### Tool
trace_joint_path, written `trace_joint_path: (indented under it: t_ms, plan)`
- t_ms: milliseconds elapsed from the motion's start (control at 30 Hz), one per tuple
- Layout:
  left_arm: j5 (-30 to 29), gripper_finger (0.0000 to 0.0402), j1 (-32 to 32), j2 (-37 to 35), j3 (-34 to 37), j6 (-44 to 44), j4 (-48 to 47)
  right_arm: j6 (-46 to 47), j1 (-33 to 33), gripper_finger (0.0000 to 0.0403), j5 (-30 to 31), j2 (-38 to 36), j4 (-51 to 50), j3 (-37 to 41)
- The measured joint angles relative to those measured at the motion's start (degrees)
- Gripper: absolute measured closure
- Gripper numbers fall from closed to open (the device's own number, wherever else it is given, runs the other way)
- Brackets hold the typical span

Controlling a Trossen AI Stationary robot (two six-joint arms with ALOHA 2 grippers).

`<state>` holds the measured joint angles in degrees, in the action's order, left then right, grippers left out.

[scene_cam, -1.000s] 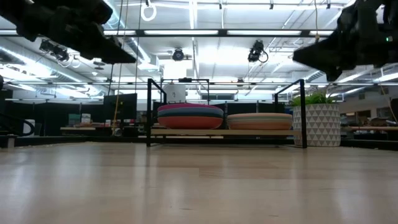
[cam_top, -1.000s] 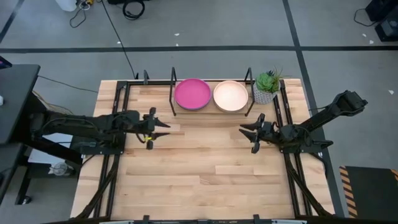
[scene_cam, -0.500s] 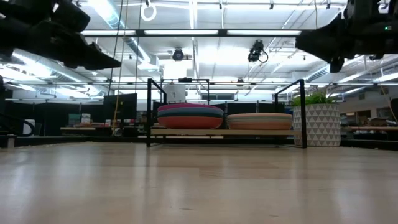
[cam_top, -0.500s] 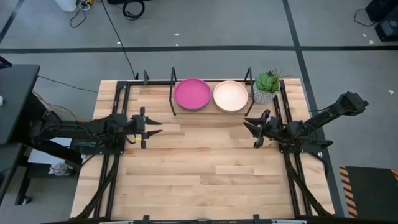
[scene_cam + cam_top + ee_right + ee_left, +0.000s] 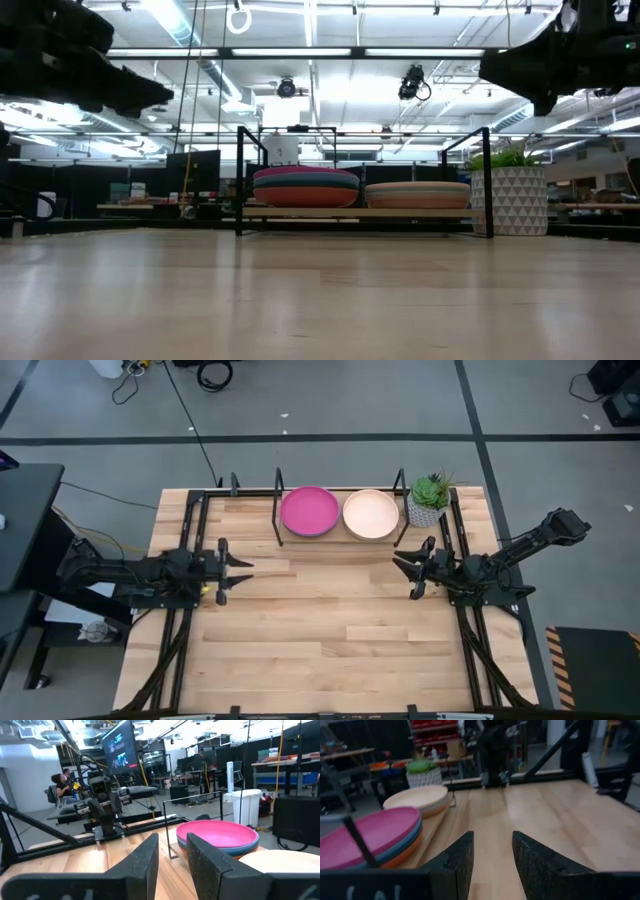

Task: Place and stack plates onto a shelf
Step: Return to Home Position

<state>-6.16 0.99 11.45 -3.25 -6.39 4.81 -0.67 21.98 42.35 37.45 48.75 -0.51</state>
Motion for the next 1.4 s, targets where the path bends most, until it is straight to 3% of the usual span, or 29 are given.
trace_joint_path:
  t_ms: [333,567,1400]
  plan:
    - [-0.18,0.026,1.78,-2.18,-0.04,1.6,4.85,-0.98,0.0,0.0297,0.0,0.0,0.02,0.0]
    - [-0.17,0.026,1.78,-2.12,-0.07,12.01,4.73,-0.99,0.0,0.0297,0.0,0.02,0.02,0.0]
    - [-0.19,0.026,1.78,-2.1,-0.12,11.75,4.72,-0.98,-0.02,0.0297,-0.02,0.02,0.02,0.0]
